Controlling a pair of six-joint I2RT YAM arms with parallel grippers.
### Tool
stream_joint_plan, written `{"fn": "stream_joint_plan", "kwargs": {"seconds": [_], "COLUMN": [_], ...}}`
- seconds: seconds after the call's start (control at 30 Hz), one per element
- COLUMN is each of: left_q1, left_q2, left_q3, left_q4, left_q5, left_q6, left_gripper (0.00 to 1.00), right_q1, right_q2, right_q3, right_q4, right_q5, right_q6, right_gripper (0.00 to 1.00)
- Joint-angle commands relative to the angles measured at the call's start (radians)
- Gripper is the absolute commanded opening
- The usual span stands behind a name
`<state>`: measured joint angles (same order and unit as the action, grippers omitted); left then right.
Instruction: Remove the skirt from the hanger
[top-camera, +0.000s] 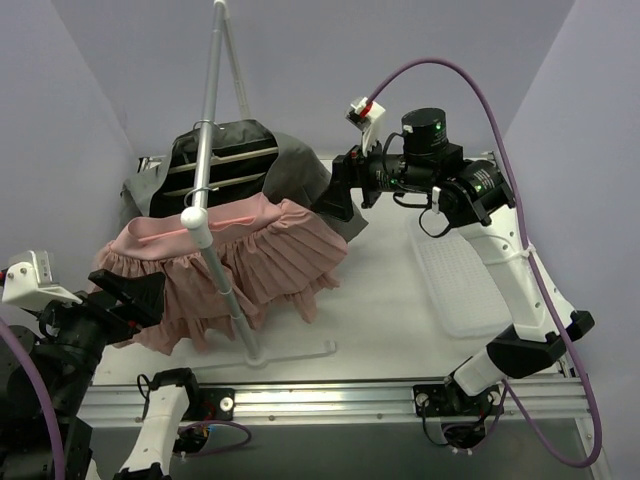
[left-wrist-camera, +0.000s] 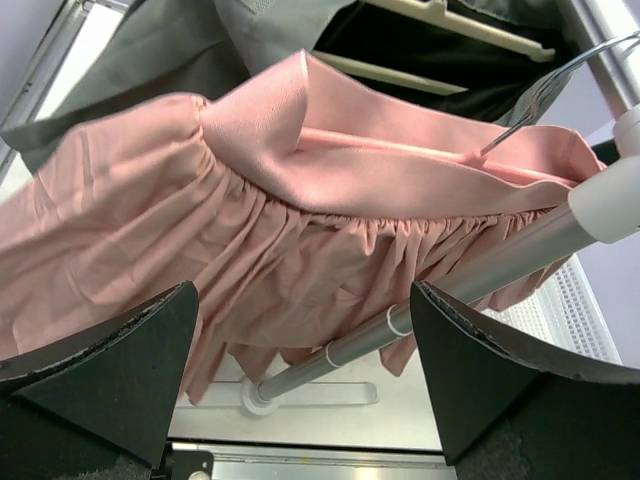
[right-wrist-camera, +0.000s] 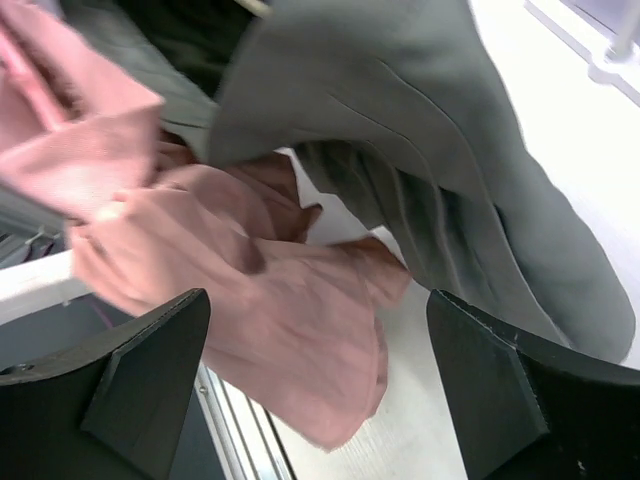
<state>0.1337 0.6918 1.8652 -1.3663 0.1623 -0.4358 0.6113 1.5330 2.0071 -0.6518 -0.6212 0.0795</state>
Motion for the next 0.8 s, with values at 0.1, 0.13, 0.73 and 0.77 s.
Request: {"fn": "stream_joint_plan", "kwargs": {"seconds": [0.1, 0.13, 0.73, 0.77], "left_q1": [0.009, 0.007, 0.009, 0.009], "left_q2": [-0.015, -0.017, -0.014, -0.014], "left_q3": [-0.035, -0.04, -0.047, -0.047], "left_q4": [-0.249, -0.248, -0.232, -0.234], "left_q5": [0.065, 0.069, 0.109, 0.109], "left_q6": [-0.001, -0.001, 0.009, 0.008], "left_gripper": [0.96, 0.96, 0.96, 0.96], "right_q1": [0.011, 0.011, 0.031, 0.036], "right_q2": [0.009, 0.003, -0.129, -0.137], "right_q3": [0.03, 0.021, -0.154, -0.163], "right_q4": [0.096, 0.106, 0.319, 0.326], "right_q5": [-0.202, -0.199, -0.374, -0.382], "right_q6": [-0.009, -0.004, 0.172, 0.186], "right_gripper": [0.83, 0.82, 0.76, 0.77]}}
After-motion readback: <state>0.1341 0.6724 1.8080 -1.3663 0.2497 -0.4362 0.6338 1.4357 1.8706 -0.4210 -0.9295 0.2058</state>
